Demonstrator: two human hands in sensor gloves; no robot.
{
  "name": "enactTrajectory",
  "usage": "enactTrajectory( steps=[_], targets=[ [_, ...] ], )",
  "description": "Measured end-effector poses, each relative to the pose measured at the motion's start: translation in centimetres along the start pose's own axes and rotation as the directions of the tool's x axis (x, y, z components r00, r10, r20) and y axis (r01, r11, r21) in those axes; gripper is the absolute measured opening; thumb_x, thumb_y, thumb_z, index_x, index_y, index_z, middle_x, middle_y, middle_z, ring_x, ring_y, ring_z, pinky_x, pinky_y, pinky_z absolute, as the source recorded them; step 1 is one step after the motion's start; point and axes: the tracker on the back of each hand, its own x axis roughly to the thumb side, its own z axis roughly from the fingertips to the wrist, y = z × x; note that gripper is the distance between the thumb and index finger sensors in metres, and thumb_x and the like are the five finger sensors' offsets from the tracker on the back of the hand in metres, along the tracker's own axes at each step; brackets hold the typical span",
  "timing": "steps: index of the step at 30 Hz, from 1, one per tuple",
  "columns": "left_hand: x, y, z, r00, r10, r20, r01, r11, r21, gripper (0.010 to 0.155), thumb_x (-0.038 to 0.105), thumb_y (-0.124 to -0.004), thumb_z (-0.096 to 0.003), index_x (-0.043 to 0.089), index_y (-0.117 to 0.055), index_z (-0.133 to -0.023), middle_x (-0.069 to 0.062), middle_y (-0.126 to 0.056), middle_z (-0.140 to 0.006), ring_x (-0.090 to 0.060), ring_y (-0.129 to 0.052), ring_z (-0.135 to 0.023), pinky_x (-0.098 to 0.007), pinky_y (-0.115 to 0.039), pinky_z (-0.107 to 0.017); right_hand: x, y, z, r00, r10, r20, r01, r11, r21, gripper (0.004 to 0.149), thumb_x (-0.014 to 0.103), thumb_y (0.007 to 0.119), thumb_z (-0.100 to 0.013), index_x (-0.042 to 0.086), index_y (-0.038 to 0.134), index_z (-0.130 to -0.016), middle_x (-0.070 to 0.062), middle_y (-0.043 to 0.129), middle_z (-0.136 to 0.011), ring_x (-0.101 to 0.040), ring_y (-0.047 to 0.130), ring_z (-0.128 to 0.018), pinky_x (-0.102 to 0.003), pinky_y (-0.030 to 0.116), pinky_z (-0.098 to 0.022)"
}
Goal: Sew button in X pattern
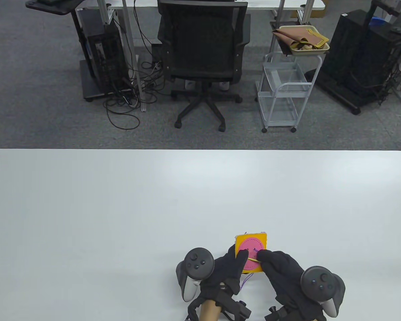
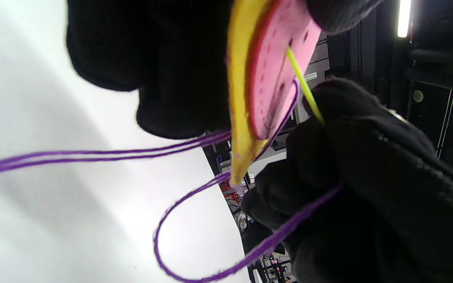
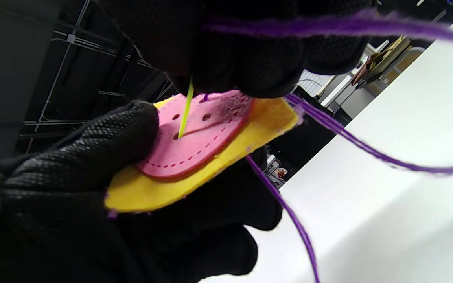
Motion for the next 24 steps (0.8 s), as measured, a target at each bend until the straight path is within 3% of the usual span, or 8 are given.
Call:
enactTrajectory(
  steps=[13,24],
  targets=[
    [0.5,-3.4,0.0,0.988,0.127,-0.092,-0.138,0.983,-0.118,0.058,0.043,-0.06,-0.0572,0.017,-0.058,-0.109,-0.017,-0.09,-0.093,-0.039,-0.096,-0.079,-0.056,-0.076,-0.057,0.4,0.6,0.3,0.986,0.167,-0.022,-0.168,0.985,-0.042,0.041,0.029,0.068,-0.054,0.02,0.06,-0.093,-0.009,0.081,-0.069,-0.02,0.081,-0.061,-0.049,0.066,-0.065],
    [0.5,-3.6,0.0,0.991,0.111,-0.079,-0.118,0.988,-0.095,0.058,0.044,-0.06,-0.0568,0.014,-0.06,-0.107,-0.015,-0.09,-0.093,-0.037,-0.096,-0.079,-0.055,-0.077,-0.058,0.4,0.6,0.5,0.978,0.207,-0.017,-0.208,0.976,-0.066,0.041,0.03,0.068,-0.054,0.02,0.06,-0.093,-0.008,0.081,-0.068,-0.019,0.081,-0.06,-0.048,0.067,-0.065]
  ],
)
